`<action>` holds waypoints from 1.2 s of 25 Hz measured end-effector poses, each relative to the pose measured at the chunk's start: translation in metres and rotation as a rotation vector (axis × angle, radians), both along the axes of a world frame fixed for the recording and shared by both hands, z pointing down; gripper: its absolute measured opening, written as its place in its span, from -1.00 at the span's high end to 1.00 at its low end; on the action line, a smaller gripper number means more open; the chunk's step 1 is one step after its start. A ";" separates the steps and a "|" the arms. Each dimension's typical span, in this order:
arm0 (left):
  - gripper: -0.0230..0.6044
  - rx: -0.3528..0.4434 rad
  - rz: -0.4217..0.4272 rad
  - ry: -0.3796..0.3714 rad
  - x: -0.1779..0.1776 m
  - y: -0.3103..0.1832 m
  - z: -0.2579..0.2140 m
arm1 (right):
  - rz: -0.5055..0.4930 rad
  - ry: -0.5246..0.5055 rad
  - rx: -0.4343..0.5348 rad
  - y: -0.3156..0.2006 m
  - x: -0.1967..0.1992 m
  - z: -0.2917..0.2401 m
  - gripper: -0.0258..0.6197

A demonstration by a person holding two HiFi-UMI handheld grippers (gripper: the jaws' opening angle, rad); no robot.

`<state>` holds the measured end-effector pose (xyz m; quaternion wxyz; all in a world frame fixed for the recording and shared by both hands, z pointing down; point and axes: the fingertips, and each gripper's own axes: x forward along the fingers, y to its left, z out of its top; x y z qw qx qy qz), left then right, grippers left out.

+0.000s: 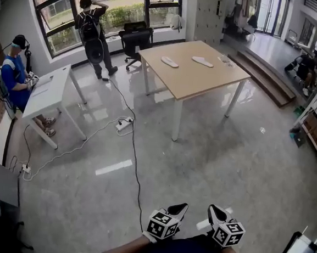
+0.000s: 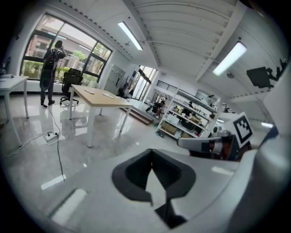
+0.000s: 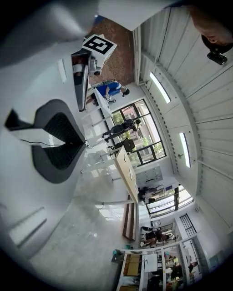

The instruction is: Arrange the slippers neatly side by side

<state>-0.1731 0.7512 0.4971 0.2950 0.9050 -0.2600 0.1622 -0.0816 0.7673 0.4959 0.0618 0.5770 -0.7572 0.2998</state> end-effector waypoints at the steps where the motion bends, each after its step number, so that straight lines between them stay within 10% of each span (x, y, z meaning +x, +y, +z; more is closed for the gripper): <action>1: 0.92 -0.005 -0.010 0.005 -0.004 -0.005 0.000 | -0.017 0.004 -0.003 -0.007 -0.006 -0.001 0.89; 16: 0.92 -0.019 -0.204 -0.032 -0.037 -0.110 0.015 | -0.184 -0.058 -0.011 -0.134 -0.030 0.014 0.89; 30: 0.92 -0.015 -0.195 -0.126 0.055 -0.225 0.007 | -0.213 -0.140 -0.004 -0.262 0.053 0.007 0.89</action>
